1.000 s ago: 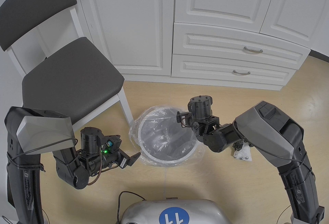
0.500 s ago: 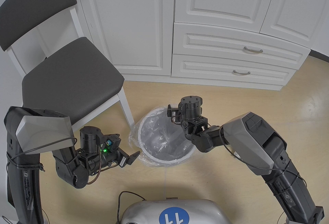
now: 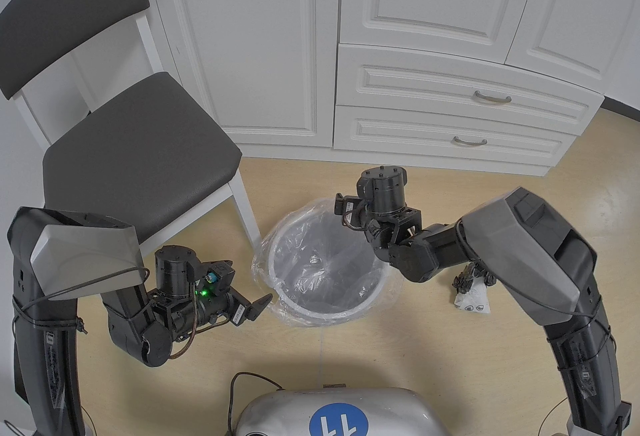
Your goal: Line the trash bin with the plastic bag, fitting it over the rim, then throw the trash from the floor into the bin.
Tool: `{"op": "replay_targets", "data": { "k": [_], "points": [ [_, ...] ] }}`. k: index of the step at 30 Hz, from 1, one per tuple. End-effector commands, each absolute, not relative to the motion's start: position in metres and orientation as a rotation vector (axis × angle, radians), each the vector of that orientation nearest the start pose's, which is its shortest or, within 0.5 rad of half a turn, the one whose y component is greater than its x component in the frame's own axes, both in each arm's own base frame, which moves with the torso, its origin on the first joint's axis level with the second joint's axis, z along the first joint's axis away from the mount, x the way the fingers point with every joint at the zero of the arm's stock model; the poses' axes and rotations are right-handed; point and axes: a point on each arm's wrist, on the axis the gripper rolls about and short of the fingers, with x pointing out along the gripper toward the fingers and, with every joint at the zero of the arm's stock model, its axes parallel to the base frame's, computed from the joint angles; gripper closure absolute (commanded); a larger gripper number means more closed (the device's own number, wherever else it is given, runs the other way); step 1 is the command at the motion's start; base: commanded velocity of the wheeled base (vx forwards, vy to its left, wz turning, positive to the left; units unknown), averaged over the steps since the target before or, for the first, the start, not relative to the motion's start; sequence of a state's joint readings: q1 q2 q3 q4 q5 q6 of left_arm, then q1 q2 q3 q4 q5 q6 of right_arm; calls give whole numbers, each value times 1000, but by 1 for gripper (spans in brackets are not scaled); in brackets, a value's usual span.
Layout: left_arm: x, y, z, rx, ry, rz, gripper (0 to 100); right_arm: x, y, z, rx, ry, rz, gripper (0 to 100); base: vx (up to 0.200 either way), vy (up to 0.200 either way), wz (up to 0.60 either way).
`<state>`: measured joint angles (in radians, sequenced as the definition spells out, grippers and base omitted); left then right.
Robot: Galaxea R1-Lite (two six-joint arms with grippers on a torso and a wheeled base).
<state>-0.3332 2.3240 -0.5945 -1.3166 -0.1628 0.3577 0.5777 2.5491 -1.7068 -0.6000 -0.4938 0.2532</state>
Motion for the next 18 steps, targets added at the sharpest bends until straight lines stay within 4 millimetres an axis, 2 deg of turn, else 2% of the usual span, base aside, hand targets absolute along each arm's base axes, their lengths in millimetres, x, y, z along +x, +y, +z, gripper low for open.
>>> {"op": "replay_targets", "data": {
  "k": [1, 3, 4, 8, 12, 16, 18],
  "points": [
    [326, -116, -5, 380, 319, -557, 0, 420, 262, 102, 270, 322, 21, 0, 0, 0, 0],
    [326, -116, -6, 380, 321, -556, 0, 419, 261, 97, 289, 378, 2, 0, 0, 0, 0],
    [326, -116, -5, 380, 320, -556, 0, 419, 260, 89, 299, 435, -18, 0, 0, 0, 0],
    [328, -118, -6, 379, 316, -558, 0, 423, 262, 73, 288, 459, -26, 0, 0, 0, 0],
    [332, -123, -4, 343, 307, -528, 0, 421, 270, 76, 298, 437, -4, 0, 0, 0, 0],
    [337, -128, -1, 298, 300, -495, 0, 421, 262, 86, 310, 420, -13, 0, 0, 0, 0],
    [340, -128, 0, 295, 295, -491, 0, 422, 259, 78, 298, 434, -22, 0, 0, 0, 0]
  ]
}}
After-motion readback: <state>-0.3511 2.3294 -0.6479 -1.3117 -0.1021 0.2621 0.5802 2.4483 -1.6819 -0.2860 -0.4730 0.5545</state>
